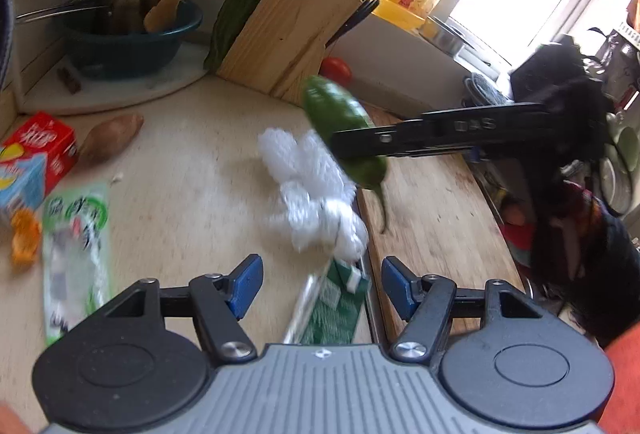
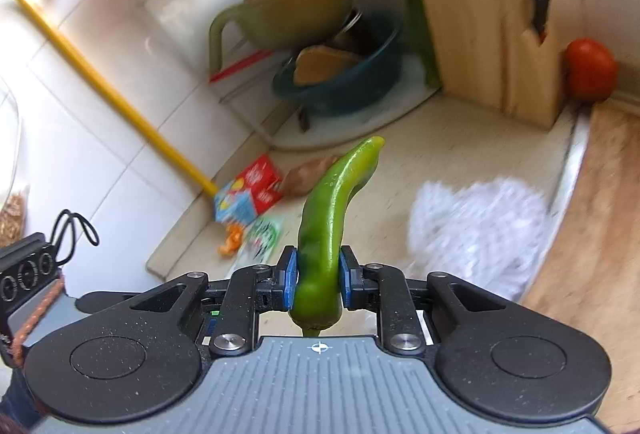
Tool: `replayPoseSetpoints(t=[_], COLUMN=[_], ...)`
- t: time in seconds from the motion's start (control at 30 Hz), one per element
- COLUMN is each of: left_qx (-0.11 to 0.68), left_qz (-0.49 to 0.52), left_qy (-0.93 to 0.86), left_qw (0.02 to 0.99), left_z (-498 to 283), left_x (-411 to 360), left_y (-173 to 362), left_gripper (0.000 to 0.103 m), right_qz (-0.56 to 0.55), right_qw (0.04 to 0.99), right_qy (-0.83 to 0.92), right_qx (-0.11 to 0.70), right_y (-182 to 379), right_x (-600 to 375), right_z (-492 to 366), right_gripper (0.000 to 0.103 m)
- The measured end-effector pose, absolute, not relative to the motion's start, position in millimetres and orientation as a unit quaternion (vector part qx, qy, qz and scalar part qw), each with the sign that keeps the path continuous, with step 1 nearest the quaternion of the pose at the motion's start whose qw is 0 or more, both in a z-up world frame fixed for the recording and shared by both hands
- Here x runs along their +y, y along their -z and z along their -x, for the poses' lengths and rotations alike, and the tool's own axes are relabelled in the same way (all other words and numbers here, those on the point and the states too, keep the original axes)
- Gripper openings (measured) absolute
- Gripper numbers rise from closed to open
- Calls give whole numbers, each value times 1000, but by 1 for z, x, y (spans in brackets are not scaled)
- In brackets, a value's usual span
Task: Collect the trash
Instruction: 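Lift the green pepper with the right gripper while the left gripper reaches to the white foam net, then close the left gripper on the clear plastic bag while the right gripper holds the pepper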
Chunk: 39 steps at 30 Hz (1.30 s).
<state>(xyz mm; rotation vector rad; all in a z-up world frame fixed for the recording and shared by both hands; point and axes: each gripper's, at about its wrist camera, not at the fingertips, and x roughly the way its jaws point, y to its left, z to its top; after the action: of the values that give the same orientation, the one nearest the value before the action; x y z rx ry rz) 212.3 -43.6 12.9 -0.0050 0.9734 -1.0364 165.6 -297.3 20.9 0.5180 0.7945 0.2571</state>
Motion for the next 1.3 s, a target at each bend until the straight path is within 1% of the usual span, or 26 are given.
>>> replayPoseSetpoints(t=[0.1,0.33,0.57,0.67,0.8,1.03,1.17,1.23,1.27,1.3], left_qx=[453,461,458,460,478,509,518,514,507,505], left_qz=[6,-19,-30,-55,-88,-123,-118,-121,-127,-128], left_qy=[491,511,516,531,544,514,502,498,498,496], left_qw=[744,725,723,709,684,679,682,688,692,695], left_z=[-222,-241,-267,-264,-257,-256,-255,-250,-248,-246], left_x=[-63,-115,-148,-162,-171,-177,-179,-177,-177,-174], left_y=[-9,5,2,7,17,37,46,48,47,45], left_gripper=[62,62,62,62,62,62,62,59,53,51], right_qz=[-250,-264,-282,-290,-302,-317,-317,-316,-315,-314], right_qw=[888,894,896,895,890,884,882,882,882,883], right_qy=[-106,-74,-55,-48,-43,-45,-52,-55,-56,-56], right_qx=[371,354,338,336,338,341,346,346,346,345], right_y=[-26,-32,-30,-28,-21,-12,-10,-10,-11,-12], right_x=[-310,-339,-360,-368,-373,-374,-370,-369,-369,-369], right_z=[-162,-152,-151,-150,-148,-148,-151,-152,-151,-151], right_gripper=[28,28,28,28,28,28,28,28,28,28])
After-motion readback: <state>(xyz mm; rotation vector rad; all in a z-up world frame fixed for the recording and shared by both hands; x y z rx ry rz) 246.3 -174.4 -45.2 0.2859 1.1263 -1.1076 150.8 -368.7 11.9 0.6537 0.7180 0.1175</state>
